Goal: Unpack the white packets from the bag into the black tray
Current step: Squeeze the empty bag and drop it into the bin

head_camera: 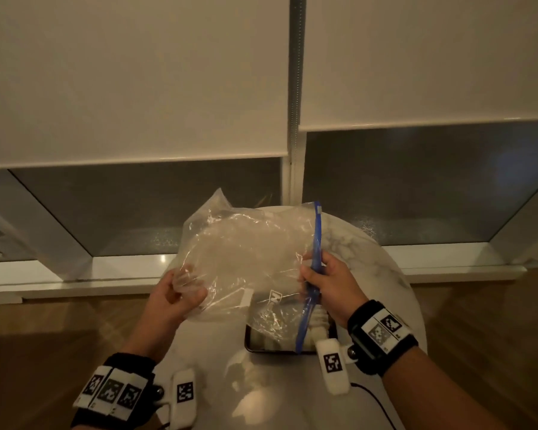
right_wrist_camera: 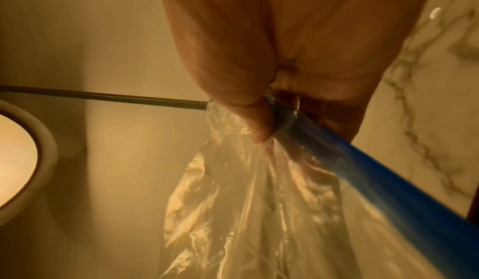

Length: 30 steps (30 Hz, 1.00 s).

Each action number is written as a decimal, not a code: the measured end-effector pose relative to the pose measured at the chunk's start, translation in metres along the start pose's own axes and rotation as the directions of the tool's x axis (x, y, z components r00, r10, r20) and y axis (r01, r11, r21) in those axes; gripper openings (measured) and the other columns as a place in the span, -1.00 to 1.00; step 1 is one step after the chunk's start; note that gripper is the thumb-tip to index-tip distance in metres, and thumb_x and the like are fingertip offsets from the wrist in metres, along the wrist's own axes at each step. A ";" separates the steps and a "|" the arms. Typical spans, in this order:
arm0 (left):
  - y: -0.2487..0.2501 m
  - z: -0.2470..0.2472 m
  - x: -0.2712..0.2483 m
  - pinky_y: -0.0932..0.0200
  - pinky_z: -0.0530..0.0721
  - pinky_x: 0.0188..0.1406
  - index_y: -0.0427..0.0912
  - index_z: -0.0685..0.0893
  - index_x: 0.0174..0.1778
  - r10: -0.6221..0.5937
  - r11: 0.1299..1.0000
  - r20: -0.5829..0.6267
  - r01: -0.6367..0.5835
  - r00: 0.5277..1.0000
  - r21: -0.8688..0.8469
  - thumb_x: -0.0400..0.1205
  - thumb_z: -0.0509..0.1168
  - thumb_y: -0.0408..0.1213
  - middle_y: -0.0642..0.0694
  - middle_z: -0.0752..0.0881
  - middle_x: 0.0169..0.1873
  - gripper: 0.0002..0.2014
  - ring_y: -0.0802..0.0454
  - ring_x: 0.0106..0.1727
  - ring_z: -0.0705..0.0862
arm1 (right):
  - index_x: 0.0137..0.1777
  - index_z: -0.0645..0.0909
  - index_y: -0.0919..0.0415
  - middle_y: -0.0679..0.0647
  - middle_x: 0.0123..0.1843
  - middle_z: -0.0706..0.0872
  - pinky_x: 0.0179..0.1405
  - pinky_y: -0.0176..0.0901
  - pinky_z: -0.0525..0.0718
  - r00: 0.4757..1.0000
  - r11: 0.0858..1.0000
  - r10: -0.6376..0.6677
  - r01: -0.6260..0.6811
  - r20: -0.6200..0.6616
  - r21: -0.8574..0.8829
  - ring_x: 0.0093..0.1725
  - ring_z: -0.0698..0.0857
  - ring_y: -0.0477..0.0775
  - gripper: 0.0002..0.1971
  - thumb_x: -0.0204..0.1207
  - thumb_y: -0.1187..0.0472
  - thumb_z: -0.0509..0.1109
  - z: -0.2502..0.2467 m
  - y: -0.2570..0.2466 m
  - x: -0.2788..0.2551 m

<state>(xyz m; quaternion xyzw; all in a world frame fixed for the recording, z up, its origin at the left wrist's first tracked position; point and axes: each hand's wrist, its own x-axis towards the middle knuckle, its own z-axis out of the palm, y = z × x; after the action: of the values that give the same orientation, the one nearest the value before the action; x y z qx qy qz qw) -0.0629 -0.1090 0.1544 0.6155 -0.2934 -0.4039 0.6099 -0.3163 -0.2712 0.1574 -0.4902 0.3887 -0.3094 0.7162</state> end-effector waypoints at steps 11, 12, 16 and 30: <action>-0.001 0.101 -0.046 -0.21 0.75 0.04 -0.04 0.69 0.33 -0.117 0.993 0.165 0.114 0.979 0.029 0.49 0.56 -0.32 -0.09 0.75 -0.29 -0.53 -0.09 -0.20 0.73 | 0.36 0.60 -0.03 0.21 0.01 0.71 0.10 0.33 0.68 0.994 0.999 -0.002 -0.004 0.114 0.048 -0.03 0.69 0.21 -0.56 0.58 0.42 0.36 -0.095 0.005 -0.095; -0.005 0.112 -0.052 -0.16 0.77 -0.03 -0.06 0.69 0.30 -0.102 0.994 0.136 0.098 0.985 0.038 0.57 0.48 -0.39 -0.09 0.72 -0.31 -0.62 -0.07 -0.21 0.71 | 0.40 0.57 -0.09 0.20 0.13 0.73 0.17 0.36 0.66 0.990 0.997 0.006 -0.016 0.138 0.076 0.06 0.71 0.23 -0.47 0.56 0.47 0.35 -0.101 0.010 -0.104; -0.021 0.159 -0.075 -0.25 0.77 0.03 -0.03 0.64 0.03 -0.038 0.992 0.032 0.034 0.999 0.122 0.71 0.32 -0.42 -0.06 0.71 -0.18 -0.84 -0.10 -0.06 0.69 | 0.34 0.49 -0.39 -0.07 0.24 0.75 0.18 0.12 0.75 1.000 0.999 -0.030 0.030 0.008 -0.027 0.22 0.74 0.04 -0.32 0.57 0.51 0.29 -0.112 0.027 -0.135; -0.045 0.307 -0.157 -0.19 0.60 0.35 -0.05 0.62 0.47 -0.251 0.964 0.439 0.263 0.863 0.035 0.62 0.06 0.34 -0.02 0.78 0.28 -0.32 0.03 0.39 0.66 | 0.62 0.16 -0.18 -0.13 0.42 0.61 0.36 -0.02 0.62 0.971 0.969 -0.237 0.233 -0.030 -0.083 0.44 0.59 -0.05 -0.25 0.56 0.25 0.45 -0.160 0.042 -0.196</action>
<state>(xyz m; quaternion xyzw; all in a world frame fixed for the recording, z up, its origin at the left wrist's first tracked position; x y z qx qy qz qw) -0.4100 -0.1290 0.1531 0.5339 -0.3336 -0.6137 0.4766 -0.5506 -0.1692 0.1328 -0.5546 0.3540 -0.3860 0.6466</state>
